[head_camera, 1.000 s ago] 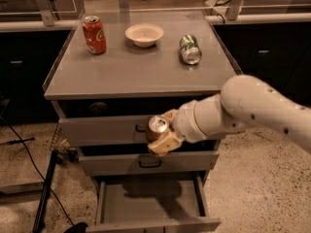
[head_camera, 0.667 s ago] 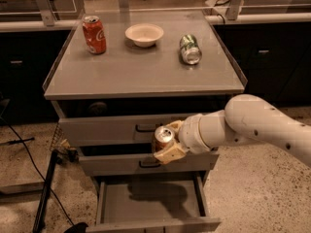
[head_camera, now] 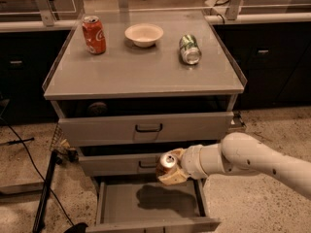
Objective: Place orange can into bottom drawer
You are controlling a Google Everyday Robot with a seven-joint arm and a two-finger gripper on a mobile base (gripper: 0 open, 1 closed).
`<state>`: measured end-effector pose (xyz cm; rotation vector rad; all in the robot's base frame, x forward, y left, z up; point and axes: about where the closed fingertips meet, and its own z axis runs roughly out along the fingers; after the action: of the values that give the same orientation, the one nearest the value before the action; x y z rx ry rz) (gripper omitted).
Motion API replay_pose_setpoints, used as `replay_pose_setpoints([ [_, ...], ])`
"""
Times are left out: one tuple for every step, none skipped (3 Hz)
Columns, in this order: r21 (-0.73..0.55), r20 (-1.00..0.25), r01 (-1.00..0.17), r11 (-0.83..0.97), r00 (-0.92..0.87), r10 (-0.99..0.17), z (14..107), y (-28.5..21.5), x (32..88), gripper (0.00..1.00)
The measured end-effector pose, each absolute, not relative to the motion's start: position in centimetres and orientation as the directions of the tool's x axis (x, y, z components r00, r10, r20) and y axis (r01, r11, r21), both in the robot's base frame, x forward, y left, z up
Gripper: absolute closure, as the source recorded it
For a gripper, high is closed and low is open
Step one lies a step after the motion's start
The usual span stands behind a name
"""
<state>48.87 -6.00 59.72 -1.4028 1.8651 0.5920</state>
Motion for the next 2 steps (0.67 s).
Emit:
replay_pose_setpoints([
  [-0.058, -0.768, -0.951, 0.303, -0.151, -0.622, 59.7, -6.0, 48.9, 1.00],
  [-0.044, -0.773, -0.956, 0.289, -0.150, -0.617, 56.4, -5.7, 48.8, 1.00],
])
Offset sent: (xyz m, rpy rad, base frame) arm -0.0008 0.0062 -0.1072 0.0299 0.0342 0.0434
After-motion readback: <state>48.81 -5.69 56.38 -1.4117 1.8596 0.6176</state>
